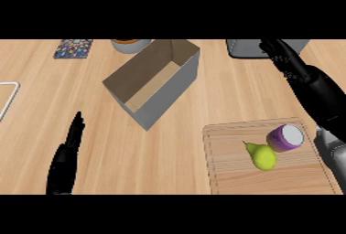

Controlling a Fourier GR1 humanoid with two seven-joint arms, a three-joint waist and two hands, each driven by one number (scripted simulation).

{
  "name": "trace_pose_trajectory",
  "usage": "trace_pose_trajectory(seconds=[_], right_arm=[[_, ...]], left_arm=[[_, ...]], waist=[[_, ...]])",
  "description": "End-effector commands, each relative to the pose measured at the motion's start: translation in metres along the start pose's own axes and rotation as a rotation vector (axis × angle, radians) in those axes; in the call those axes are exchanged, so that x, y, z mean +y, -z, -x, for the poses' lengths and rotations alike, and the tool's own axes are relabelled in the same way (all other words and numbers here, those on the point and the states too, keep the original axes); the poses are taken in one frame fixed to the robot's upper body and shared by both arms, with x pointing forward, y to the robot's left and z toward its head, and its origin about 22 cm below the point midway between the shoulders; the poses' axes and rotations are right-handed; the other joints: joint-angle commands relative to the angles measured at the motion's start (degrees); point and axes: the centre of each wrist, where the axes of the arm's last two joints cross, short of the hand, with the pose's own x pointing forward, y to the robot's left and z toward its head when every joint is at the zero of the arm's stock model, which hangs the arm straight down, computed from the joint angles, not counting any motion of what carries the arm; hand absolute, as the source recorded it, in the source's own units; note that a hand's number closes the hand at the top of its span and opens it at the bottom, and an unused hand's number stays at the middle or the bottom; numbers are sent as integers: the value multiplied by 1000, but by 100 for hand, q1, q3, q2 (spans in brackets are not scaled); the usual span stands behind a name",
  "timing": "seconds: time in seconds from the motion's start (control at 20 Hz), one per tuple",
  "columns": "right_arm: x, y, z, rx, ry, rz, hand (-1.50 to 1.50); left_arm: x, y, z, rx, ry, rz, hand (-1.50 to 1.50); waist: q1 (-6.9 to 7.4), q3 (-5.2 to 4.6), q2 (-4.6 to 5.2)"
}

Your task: Pick the pear from the cutting board and place it in the cardboard box

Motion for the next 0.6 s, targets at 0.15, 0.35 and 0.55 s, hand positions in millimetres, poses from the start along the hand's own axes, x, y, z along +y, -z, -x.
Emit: trace_pose_trajectory(seconds=[0.15, 0.35, 0.55], right_arm=[[34, -74, 63, 577, 23, -124, -150], [-3, -72, 50, 589, -455, -338, -150], [19, -108, 58, 618, -713, -471, -150]], left_arm=[[-15, 17, -39, -137, 3, 204, 0], [-24, 14, -43, -166, -20, 303, 0], [-21, 30, -57, -163, -26, 368, 0]], waist=[[-254, -87, 25], [-307, -213, -28], [-292, -104, -24]])
